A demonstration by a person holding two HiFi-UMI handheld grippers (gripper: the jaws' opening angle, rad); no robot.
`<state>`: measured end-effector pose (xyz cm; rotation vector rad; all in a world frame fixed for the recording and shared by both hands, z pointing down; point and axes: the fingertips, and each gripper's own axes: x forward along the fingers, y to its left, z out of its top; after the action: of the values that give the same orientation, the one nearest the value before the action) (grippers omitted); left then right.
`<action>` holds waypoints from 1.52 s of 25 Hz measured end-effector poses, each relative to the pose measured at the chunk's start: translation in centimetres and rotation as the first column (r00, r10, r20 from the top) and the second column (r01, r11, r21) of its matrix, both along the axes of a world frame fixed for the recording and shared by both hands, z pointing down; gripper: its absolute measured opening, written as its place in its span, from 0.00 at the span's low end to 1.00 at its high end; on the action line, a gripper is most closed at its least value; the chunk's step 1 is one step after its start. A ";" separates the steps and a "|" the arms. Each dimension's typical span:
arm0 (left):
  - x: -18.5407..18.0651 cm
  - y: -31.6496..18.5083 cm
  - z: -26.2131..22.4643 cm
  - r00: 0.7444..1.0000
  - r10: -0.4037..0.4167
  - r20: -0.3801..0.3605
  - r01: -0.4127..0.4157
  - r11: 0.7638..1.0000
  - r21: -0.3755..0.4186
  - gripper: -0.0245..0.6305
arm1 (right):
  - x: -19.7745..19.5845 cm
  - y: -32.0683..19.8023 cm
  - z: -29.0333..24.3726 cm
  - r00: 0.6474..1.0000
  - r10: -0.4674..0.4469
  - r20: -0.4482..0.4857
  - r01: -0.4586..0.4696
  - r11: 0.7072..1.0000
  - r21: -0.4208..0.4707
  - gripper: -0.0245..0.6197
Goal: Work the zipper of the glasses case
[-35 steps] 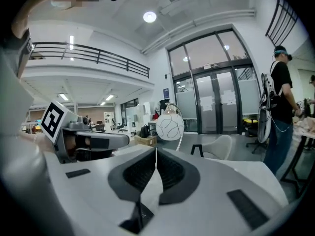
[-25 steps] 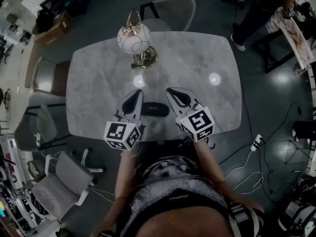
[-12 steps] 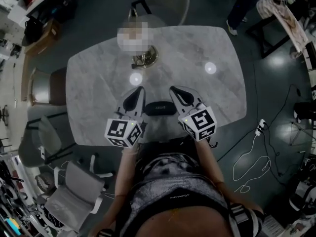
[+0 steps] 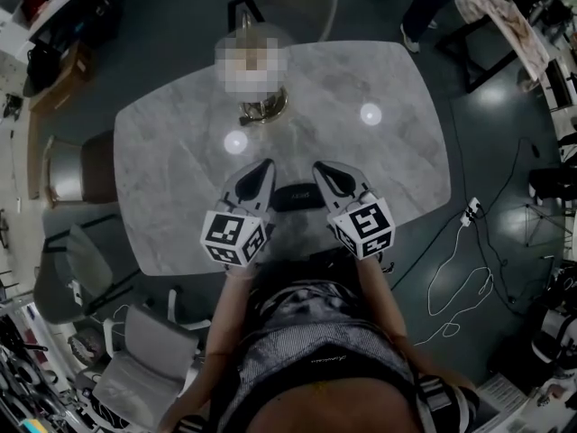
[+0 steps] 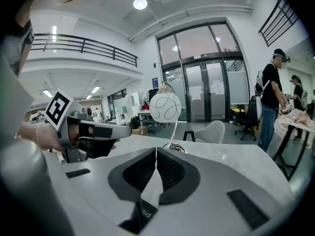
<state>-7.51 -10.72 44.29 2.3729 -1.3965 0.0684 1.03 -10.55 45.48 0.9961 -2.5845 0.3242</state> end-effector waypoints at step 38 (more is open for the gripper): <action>0.3 5.2 17.0 0.983 0.149 -0.111 -0.183 0.889 -0.421 0.04 | -0.7 4.6 16.0 0.930 -0.231 -0.285 0.132 0.935 -0.328 0.13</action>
<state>-7.24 -5.56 61.25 2.0900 -1.0126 0.2992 0.30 -5.98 61.51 0.6315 -2.2249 0.4540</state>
